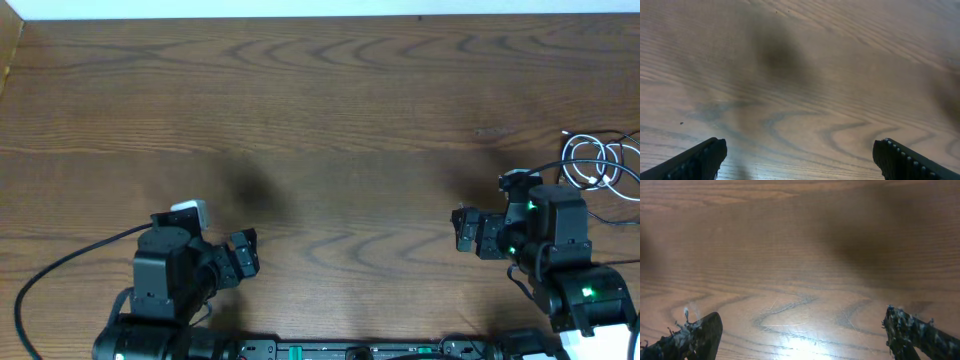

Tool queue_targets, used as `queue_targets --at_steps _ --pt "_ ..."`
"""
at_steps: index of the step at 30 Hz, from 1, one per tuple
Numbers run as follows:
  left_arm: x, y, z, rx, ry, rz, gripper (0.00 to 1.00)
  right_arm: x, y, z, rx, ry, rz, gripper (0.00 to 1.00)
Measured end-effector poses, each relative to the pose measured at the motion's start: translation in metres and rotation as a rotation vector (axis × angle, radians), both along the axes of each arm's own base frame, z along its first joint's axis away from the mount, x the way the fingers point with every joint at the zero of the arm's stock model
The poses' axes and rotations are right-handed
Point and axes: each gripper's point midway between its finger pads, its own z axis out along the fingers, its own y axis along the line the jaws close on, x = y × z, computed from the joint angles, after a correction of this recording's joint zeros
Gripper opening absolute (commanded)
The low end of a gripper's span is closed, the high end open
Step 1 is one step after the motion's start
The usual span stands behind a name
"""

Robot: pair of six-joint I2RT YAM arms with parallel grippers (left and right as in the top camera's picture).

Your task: Untangle cables

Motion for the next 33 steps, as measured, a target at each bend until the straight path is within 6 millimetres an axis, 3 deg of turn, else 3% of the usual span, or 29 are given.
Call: queue_targets --at_steps 26,33 --pt "0.0 0.0 0.0 0.0 -0.001 0.001 0.98 -0.006 -0.002 -0.004 -0.009 0.024 -0.003 0.99" --pt "0.0 0.0 0.0 0.0 0.0 0.001 0.98 -0.007 -0.009 0.022 0.002 -0.131 -0.035 0.99"
